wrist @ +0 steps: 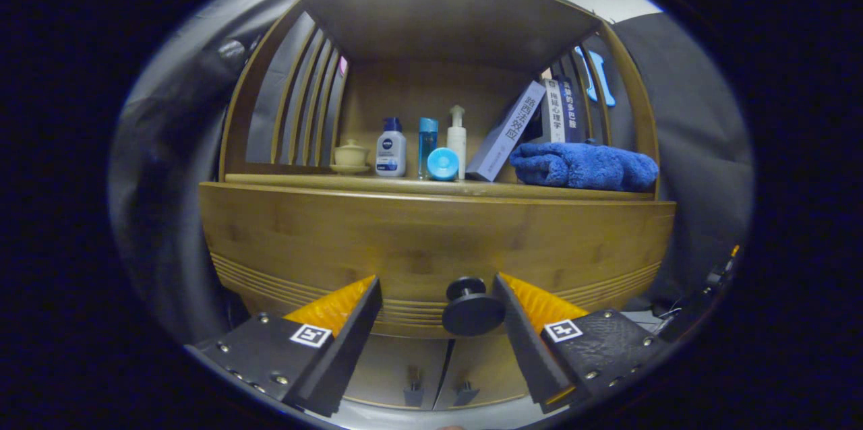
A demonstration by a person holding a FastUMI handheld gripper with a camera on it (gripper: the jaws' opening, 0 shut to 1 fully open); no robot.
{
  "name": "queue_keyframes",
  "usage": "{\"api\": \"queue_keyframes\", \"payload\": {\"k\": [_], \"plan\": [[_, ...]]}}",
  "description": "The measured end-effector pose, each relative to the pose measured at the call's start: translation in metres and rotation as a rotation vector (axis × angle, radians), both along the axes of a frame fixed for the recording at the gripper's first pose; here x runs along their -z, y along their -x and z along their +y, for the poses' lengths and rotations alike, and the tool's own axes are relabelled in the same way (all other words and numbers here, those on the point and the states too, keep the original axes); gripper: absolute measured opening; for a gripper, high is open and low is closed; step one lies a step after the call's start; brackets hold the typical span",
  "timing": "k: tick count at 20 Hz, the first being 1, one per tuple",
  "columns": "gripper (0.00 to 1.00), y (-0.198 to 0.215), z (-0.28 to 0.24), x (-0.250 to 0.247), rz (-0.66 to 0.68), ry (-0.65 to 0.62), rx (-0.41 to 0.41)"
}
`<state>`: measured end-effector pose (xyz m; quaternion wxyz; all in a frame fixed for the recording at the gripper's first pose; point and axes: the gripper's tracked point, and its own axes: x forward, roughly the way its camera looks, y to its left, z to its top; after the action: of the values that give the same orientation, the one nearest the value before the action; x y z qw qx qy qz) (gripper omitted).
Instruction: Pull open the drawer, take out the items inside it, and place them on the countertop above the cabinet.
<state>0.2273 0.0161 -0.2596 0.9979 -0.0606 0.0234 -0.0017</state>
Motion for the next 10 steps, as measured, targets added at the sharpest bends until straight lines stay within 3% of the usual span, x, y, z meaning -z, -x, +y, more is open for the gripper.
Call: {"api": "queue_keyframes", "payload": {"k": [3, 10], "plan": [[0.99, -0.02, 0.0, 0.001, 0.0, -0.002, -0.008], [0.99, -0.014, 0.0, 0.0, 0.002, -0.009, -0.01]]}}
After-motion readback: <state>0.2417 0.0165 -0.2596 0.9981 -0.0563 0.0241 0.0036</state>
